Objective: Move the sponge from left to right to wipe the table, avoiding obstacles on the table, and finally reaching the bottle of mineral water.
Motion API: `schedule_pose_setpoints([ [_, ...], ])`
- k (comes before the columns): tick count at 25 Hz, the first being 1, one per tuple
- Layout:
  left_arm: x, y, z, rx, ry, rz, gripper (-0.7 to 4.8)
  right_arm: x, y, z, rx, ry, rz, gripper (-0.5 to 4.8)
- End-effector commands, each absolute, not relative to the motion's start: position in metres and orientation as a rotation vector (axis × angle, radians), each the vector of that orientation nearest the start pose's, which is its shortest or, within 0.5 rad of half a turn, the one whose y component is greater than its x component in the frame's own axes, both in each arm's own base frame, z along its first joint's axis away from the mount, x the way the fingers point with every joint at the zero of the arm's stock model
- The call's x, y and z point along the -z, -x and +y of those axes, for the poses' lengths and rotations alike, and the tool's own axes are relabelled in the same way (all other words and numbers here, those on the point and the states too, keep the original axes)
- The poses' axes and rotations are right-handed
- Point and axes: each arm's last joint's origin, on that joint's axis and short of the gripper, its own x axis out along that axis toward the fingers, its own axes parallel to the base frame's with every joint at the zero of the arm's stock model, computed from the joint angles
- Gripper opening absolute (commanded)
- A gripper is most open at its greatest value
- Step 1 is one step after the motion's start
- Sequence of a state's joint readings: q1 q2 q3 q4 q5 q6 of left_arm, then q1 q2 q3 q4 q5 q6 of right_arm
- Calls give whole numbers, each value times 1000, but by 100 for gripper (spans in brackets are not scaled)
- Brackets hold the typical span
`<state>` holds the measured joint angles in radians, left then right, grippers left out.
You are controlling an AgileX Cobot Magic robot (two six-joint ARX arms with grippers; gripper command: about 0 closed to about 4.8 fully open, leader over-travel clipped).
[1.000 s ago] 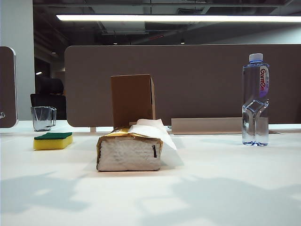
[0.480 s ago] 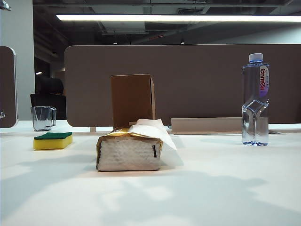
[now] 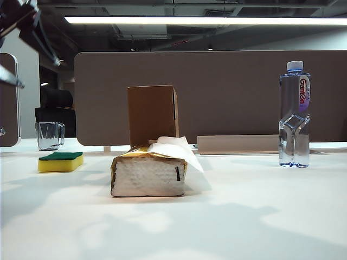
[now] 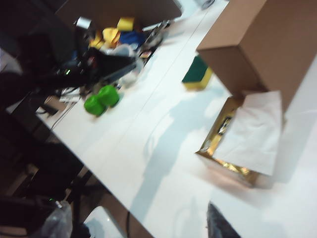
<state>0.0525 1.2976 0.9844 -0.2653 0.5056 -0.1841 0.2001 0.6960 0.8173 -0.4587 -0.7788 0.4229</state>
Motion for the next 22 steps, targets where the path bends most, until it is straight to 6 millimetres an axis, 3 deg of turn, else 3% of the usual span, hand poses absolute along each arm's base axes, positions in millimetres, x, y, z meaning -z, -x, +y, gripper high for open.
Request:
schedule_pose_setpoints([
  [1, -294, -296, 16, 363, 346, 573, 479, -335, -132, 50, -905, -496, 547, 349],
  [3, -297, -307, 22, 367, 352, 572, 479, -334, -135, 53, -914, -499, 561, 350],
  [5, -294, -318, 24, 370, 331, 580, 479, -332, -138, 55, -920, -501, 577, 384],
  [14, -253, -367, 29, 372, 328, 693, 479, -331, -156, 68, -950, -507, 662, 389],
  [22, -229, -404, 34, 368, 351, 763, 479, -329, -160, 71, -955, -504, 681, 389],
])
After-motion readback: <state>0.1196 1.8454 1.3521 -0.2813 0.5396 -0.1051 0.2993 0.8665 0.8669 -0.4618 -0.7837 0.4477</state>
